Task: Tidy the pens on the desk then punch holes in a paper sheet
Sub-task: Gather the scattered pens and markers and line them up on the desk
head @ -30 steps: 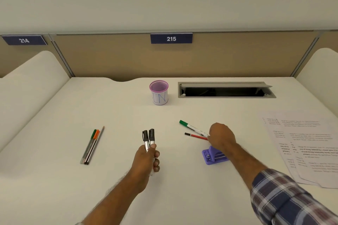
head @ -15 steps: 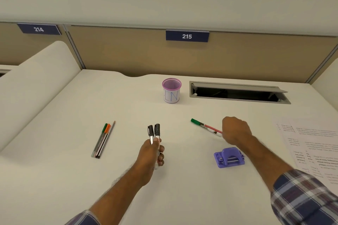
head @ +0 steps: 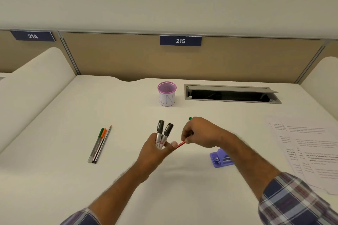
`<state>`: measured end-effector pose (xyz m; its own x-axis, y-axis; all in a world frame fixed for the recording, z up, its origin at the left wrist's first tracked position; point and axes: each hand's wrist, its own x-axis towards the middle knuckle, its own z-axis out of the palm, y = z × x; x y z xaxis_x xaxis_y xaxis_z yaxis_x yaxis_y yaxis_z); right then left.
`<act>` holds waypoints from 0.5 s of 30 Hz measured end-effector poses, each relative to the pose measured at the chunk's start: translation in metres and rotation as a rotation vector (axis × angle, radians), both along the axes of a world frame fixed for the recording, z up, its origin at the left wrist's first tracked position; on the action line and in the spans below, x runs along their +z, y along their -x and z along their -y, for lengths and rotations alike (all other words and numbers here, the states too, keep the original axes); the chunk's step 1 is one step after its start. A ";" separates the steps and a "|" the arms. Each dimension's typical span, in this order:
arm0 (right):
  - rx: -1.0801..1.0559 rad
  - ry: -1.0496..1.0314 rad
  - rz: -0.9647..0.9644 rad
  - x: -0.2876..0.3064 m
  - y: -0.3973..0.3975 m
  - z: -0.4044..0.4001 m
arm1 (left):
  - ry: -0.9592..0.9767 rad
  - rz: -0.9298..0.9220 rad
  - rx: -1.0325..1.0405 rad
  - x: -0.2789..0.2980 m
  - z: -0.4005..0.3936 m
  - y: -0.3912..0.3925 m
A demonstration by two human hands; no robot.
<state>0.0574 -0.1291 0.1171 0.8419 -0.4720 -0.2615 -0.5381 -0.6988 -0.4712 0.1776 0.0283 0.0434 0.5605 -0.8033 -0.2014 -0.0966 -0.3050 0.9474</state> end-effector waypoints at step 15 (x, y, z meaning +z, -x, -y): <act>-0.498 -0.074 0.472 -0.050 -0.008 0.063 | -0.118 -0.109 -0.030 -0.019 0.004 -0.010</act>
